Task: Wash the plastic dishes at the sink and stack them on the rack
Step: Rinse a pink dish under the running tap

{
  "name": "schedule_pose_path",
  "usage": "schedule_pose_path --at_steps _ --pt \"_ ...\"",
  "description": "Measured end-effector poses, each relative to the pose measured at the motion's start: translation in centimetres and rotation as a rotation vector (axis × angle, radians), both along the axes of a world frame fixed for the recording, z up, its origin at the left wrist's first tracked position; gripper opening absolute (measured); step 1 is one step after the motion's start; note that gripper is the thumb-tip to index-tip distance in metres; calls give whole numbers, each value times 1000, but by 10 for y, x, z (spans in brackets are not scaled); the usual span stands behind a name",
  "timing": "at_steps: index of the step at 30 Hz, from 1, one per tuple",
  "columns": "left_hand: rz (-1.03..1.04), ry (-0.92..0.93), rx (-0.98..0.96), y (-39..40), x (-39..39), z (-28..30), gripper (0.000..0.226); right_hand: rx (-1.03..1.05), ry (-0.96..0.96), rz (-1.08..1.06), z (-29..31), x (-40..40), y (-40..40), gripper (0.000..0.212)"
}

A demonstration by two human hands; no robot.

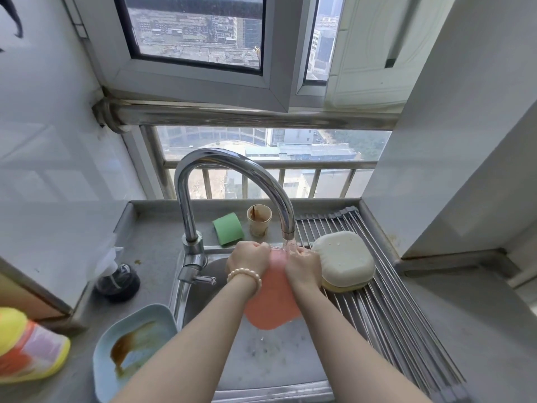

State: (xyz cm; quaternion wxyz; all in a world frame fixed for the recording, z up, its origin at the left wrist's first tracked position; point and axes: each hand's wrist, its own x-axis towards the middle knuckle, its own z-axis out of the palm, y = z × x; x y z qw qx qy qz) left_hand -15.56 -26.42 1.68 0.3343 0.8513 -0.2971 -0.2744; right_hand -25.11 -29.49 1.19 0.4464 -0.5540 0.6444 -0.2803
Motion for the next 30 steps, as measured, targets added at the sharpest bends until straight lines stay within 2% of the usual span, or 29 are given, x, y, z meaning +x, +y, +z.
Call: schedule_pose_path --at_steps 2,5,6,7,8,10,12,17,20,23,26,30 --pt "9 -22 -30 -1 0 1 45 -19 -1 -17 1 0 -4 45" --pt "-171 -448 -123 10 -19 -1 48 13 -93 -54 4 2 -10 44" --pt "-211 -546 -88 14 -25 1 59 18 -116 -56 6 2 -11 46" --pt "-236 -552 -25 15 -26 0 68 19 -125 -55 6 3 -11 47" --pt "-227 -484 22 13 -23 1 68 16 -129 -62 6 3 -9 47" --pt "-172 -265 59 6 -12 1 47 18 -86 -65 3 3 -5 47" --pt "-97 -107 29 2 -3 2 46 22 -60 -77 -1 3 0 45" --pt "-44 -118 -162 8 -1 -4 47 54 -165 -160 2 1 -6 36" --pt "78 148 -240 13 4 -14 42 164 -300 -274 1 -5 -16 32" --pt "204 350 -280 18 6 -16 38 206 -296 -248 1 -10 -20 33" --pt "289 382 -287 18 0 -12 42 119 -118 -162 3 -10 -18 35" --pt "343 317 -301 13 -5 -8 41 -192 247 71 6 3 -6 48"
